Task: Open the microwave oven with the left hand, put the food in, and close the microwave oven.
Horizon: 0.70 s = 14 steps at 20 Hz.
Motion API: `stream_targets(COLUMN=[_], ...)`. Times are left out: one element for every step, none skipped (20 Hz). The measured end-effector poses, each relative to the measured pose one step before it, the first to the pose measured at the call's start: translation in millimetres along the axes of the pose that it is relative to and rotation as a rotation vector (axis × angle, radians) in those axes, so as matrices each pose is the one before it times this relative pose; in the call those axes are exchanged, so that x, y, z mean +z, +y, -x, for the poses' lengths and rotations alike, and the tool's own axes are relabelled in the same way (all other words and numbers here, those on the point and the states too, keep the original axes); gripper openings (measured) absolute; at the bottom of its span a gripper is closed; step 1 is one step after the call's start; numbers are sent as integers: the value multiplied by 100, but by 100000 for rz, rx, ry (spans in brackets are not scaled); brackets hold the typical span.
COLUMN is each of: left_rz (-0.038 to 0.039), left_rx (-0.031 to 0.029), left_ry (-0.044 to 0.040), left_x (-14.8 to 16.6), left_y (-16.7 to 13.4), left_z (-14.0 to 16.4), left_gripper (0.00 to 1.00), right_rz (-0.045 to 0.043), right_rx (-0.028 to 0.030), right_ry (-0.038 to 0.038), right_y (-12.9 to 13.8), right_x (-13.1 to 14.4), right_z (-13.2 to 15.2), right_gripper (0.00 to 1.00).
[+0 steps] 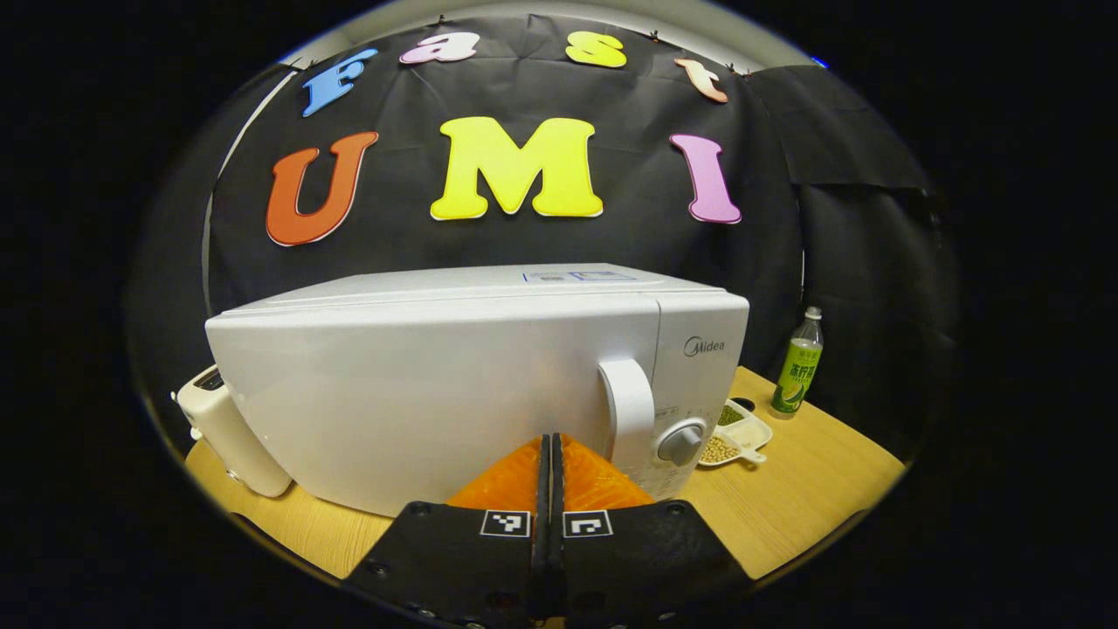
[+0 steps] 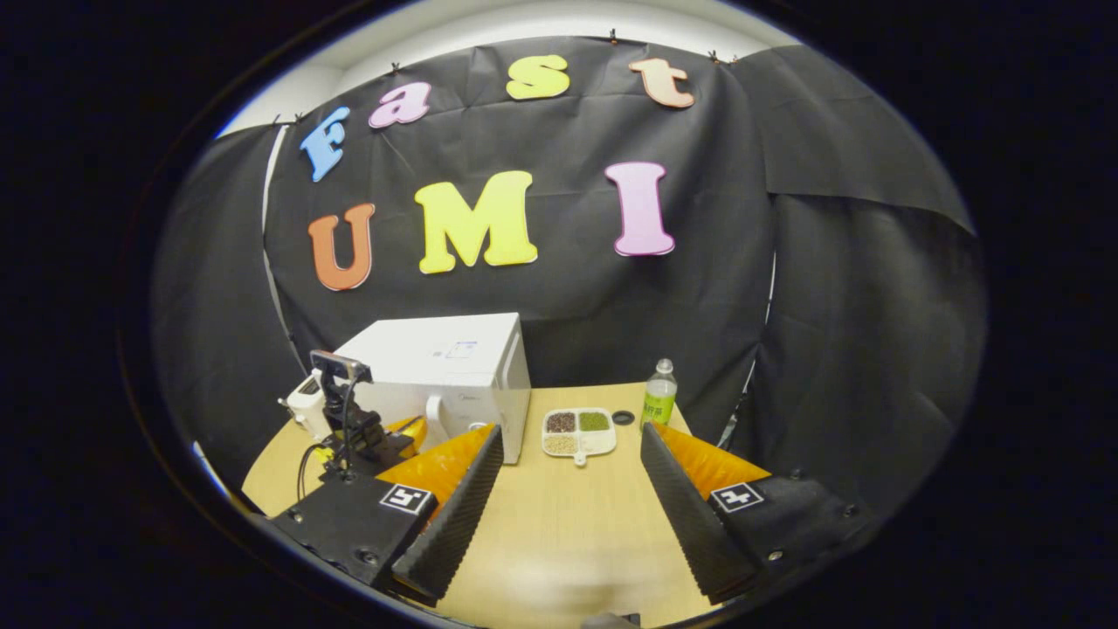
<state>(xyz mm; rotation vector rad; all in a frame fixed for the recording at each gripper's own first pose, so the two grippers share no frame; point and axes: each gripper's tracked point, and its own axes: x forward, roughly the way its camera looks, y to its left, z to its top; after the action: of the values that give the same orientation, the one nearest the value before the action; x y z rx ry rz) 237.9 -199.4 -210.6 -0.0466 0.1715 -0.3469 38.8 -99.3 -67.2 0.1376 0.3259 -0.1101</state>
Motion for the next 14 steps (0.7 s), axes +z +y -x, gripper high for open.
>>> stream_targets(left_rz=[418, -438, -1122, -1855, -2068, -2258, -623, 187, 866, 731, 199, -244, 321, 771], left_rx=[-315, -823, -1107, -1958, 1344, 1855, -665, -172, -101, -376, 1034, 1539, 1178, 1430], left_ry=[-643, -549, -491, 152, -502, -645, 157, -63, -561, -1209, -1637, -711, -483, 197], left_x=[285, 317, 165, 151, -196, 445, 202, 229, 590, 768, 861, 786, 645, 657], left_y=[-116, -142, -382, -419, 6, 439, -301, -334, -134, -69, 151, 420, 410, 436], left_z=[667, 663, 1017, 669, 435, 1064, 578, 1056, 1046, 1179, 1228, 1297, 1041, 1229], left_gripper=[0, 0, 0, 16, 56, 95, 95, 96, 96, 96, 96, 96, 96, 96], right_rz=[376, 384, 274, 222, 106, 56, -45, 166, 597, 328, 334, 797, 1172, 2025], right_rx=[205, 119, 33, -39, -121, -116, -118, -255, -544, 198, 1240, 862, 699, 670], right_ry=[-398, -531, -720, -832, -336, -605, -329, 23, -242, -141, 13, 169, -526, -538], right_y=[161, 44, 35, 47, 78, 16, 66, 60, 66, 226, 587, 510, 498, 534], right_x=[108, -27, 181, 60, -31, -36, -11, -159, -106, -158, -113, -361, -186, -158], right_z=[56, 94, 38, 131, 88, 133, 169, 150, 204, 313, 258, 236, 218, 269], right_gripper=[100, 92, 92, 100, 100, 92, 92, 92, 92, 92, 92, 92, 100, 100])
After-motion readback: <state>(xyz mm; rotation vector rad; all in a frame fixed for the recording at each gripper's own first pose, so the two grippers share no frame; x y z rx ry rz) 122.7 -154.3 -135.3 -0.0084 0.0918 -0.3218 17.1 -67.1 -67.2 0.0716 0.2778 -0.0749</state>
